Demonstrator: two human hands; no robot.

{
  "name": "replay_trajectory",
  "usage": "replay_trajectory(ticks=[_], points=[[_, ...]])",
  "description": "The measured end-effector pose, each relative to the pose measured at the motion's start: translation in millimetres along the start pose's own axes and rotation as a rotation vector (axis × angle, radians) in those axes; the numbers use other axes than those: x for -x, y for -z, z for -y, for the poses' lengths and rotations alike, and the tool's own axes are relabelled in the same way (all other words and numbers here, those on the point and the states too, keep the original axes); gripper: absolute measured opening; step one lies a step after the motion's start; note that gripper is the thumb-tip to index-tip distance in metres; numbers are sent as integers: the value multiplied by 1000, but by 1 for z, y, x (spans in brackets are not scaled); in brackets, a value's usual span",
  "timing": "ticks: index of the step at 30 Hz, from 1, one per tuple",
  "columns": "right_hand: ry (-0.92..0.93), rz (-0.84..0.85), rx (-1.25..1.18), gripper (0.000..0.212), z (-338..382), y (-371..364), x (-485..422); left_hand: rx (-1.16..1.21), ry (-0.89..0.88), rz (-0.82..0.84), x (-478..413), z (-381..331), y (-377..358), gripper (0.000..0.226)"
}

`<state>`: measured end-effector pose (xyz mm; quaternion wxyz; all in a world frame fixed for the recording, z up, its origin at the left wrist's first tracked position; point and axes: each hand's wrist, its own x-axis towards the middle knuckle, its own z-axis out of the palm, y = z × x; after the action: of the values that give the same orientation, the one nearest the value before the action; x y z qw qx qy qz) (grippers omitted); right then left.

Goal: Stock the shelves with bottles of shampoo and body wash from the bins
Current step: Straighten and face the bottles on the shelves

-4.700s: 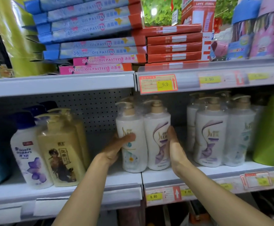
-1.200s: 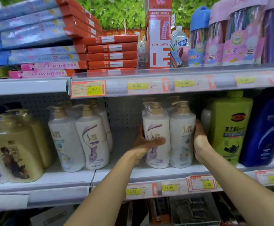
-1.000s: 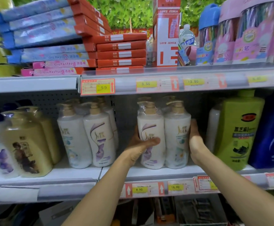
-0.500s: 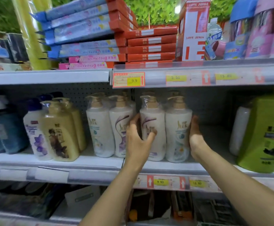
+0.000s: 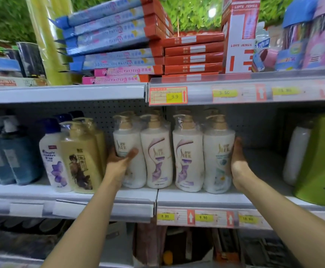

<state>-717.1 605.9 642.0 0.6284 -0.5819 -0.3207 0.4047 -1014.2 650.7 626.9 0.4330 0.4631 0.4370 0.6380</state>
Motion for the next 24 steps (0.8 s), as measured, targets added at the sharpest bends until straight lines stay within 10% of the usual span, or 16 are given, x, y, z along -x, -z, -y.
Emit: replay_trajectory(ticks=[4, 9, 24], points=[[-5, -24, 22, 78, 1, -7, -2, 15, 48, 96, -18, 2, 6, 14], [20, -47, -29, 75, -2, -14, -9, 56, 26, 207, -25, 6, 12, 92], [282, -65, 147, 73, -13, -16, 30, -27, -58, -63, -10, 9, -1, 57]])
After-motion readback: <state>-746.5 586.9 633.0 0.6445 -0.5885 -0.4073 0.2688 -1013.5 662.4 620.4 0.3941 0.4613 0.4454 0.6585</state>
